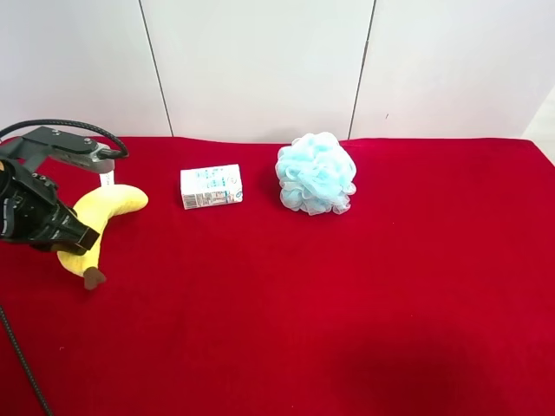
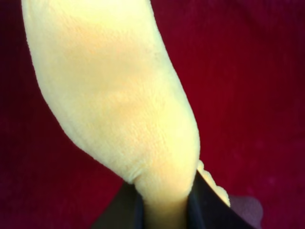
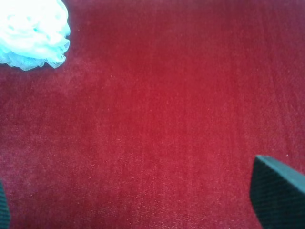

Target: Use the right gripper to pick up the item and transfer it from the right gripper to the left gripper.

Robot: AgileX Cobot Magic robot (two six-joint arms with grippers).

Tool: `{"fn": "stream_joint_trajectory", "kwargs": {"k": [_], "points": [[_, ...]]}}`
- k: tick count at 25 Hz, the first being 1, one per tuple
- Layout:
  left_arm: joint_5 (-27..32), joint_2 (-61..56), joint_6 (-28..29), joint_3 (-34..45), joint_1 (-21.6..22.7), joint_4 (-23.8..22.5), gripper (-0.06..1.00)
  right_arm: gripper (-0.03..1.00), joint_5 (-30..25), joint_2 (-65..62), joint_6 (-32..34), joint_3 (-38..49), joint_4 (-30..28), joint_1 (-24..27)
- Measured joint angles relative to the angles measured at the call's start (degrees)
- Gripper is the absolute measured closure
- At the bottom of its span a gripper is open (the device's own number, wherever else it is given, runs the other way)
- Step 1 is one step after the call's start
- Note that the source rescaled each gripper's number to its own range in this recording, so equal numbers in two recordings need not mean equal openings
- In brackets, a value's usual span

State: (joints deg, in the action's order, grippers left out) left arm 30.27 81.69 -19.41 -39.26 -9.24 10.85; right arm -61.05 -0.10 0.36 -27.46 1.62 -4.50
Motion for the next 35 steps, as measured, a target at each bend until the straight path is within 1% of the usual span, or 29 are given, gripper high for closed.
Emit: {"fn": "stream_joint_trajectory", "kwargs": {"k": [4, 5, 6, 7, 8, 9, 11, 12, 13, 14, 16, 20, 23, 26, 29, 33, 35], "points": [[-0.3, 4.2, 0.0, 0.0, 0.0, 0.2, 0.94, -0.03, 0.0, 0.0, 0.0, 0.0, 0.0, 0.0], [-0.3, 4.9, 0.0, 0.0, 0.0, 0.3, 0.92, -0.03, 0.0, 0.0, 0.0, 0.0, 0.0, 0.0], [-0.3, 5.7, 0.1, 0.0, 0.0, 0.3, 0.88, -0.03, 0.0, 0.0, 0.0, 0.0, 0.0, 0.0], [-0.3, 6.2, 0.2, 0.0, 0.0, 0.3, 0.78, -0.03, 0.0, 0.0, 0.0, 0.0, 0.0, 0.0], [-0.3, 6.4, 0.4, 0.0, 0.0, 0.3, 0.65, -0.03, 0.0, 0.0, 0.0, 0.0, 0.0, 0.0], [-0.3, 6.4, 0.8, 0.0, 0.0, 0.3, 0.43, -0.03, 0.0, 0.0, 0.0, 0.0, 0.0, 0.0], [-0.3, 6.4, 2.1, 0.0, 0.0, 0.4, 0.13, -0.03, 0.0, 0.0, 0.0, 0.0, 0.0, 0.0], [-0.2, 6.4, 2.5, -0.1, 0.0, 0.4, 0.05, -0.03, 0.0, 0.0, 0.0, 0.0, 0.0, 0.0], [0.7, 6.3, 2.8, -0.6, 0.0, 0.4, 0.0, -0.03, 0.0, 0.0, 0.0, 0.0, 0.0, 0.0], [1.7, 5.9, 2.9, -1.3, 0.0, 0.4, -0.02, -0.03, 0.0, 0.0, 0.0, 0.0, 0.0, 0.0], [4.8, 4.7, 3.0, -4.2, 0.0, 0.4, -0.04, -0.03, 0.0, 0.0, 0.0, 0.0, 0.0, 0.0], [15.3, 0.6, 3.3, -12.7, 0.0, 0.4, -0.05, -0.03, 0.0, 0.0, 0.0, 0.0, 0.0, 0.0], [24.0, -3.4, 5.6, -18.8, 0.0, 0.4, -0.05, -0.03, 0.0, 0.0, 0.0, 0.0, 0.0, 0.0], [29.7, -8.6, 9.6, -22.9, 0.0, -0.2, -0.05, -0.03, 0.0, 0.0, 0.0, 0.0, 0.0, 0.0], [32.9, -15.7, 12.4, -23.4, 0.0, -2.4, -0.05, -0.03, 0.0, 0.0, 0.0, 0.0, 0.0, 0.0], [37.8, -25.6, 13.0, -23.4, 0.0, -5.6, -0.05, -0.03, 0.0, 0.0, 0.0, 0.0, 0.0, 0.0], [38.6, -31.5, 13.1, -22.5, 0.0, -6.2, -0.05, -0.03, 0.0, 0.0, 0.0, 0.0, 0.0, 0.0]]}}
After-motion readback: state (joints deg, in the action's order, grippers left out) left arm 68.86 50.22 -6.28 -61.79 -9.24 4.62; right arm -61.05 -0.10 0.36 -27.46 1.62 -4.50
